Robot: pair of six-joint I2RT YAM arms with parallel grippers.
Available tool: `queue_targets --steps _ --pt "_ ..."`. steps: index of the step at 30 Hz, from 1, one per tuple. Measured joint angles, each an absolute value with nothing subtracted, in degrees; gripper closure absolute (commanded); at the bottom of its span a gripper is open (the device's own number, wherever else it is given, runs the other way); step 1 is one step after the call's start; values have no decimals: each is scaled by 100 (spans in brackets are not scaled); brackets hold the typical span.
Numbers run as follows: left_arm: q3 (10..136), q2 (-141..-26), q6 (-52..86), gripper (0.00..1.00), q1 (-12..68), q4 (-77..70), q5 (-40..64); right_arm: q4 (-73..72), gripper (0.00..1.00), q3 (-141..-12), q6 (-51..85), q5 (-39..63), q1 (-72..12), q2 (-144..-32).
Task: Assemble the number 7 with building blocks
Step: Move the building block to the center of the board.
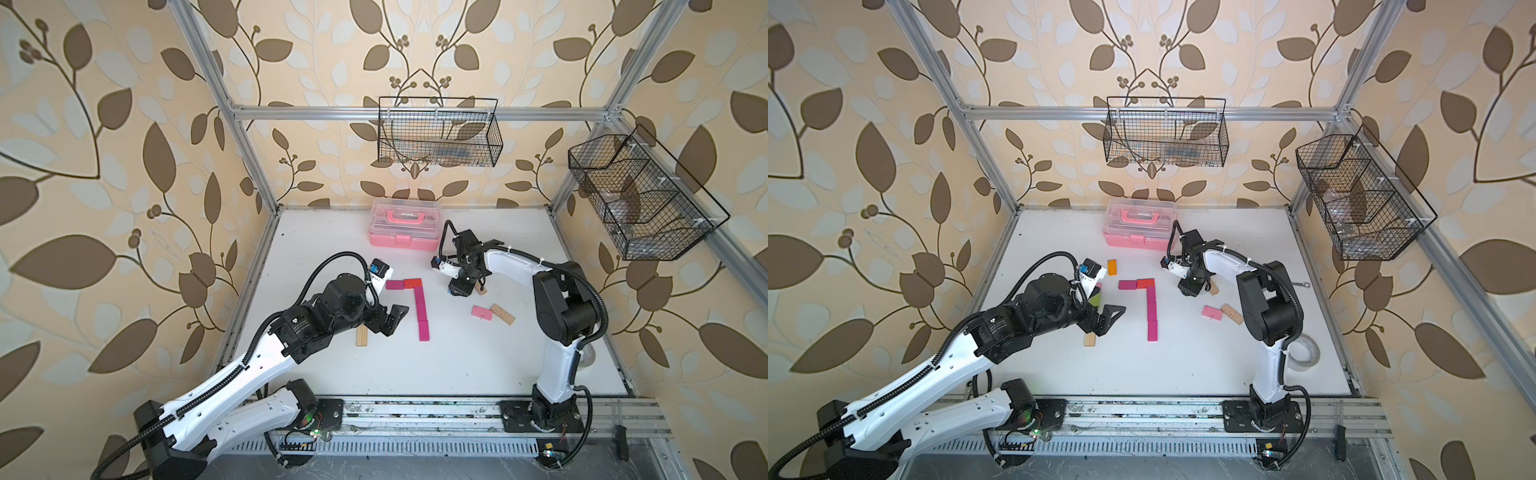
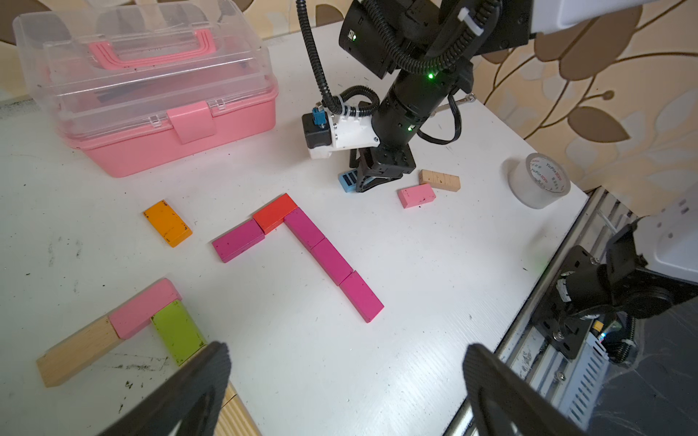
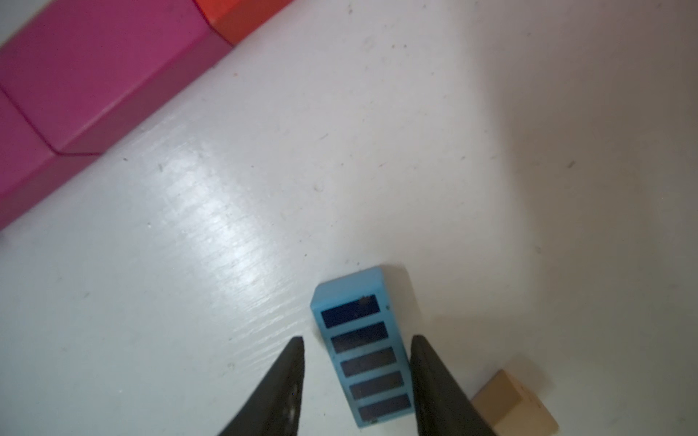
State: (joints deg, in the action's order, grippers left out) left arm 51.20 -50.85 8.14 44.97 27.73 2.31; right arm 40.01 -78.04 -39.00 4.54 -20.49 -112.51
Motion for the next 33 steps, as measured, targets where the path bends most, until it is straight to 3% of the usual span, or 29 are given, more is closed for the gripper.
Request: queue_targets --steps 20,33 --pt "5028 -4969 919 1 4499 3015 167 4329 69 -8291 -5295 196 -1848 -11592" --pt "5253 -4696 926 1 4499 3948 207 4405 69 -9325 -6418 386 -1883 -12164"
